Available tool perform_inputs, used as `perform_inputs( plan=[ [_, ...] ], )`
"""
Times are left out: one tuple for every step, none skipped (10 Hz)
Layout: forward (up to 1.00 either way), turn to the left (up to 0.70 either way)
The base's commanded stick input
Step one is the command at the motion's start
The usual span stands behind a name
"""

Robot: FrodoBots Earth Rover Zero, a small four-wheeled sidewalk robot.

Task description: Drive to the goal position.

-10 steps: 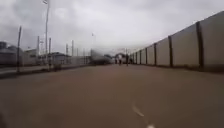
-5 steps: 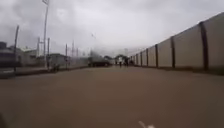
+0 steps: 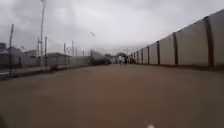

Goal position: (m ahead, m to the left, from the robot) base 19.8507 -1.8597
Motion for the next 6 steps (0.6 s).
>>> perform_inputs(
  plan=[
    [0.70, 0.00],
    [0.70, 0.00],
    [0.70, 0.00],
    [0.70, 0.00],
    [0.70, 0.00],
    [0.70, 0.00]
  ],
)
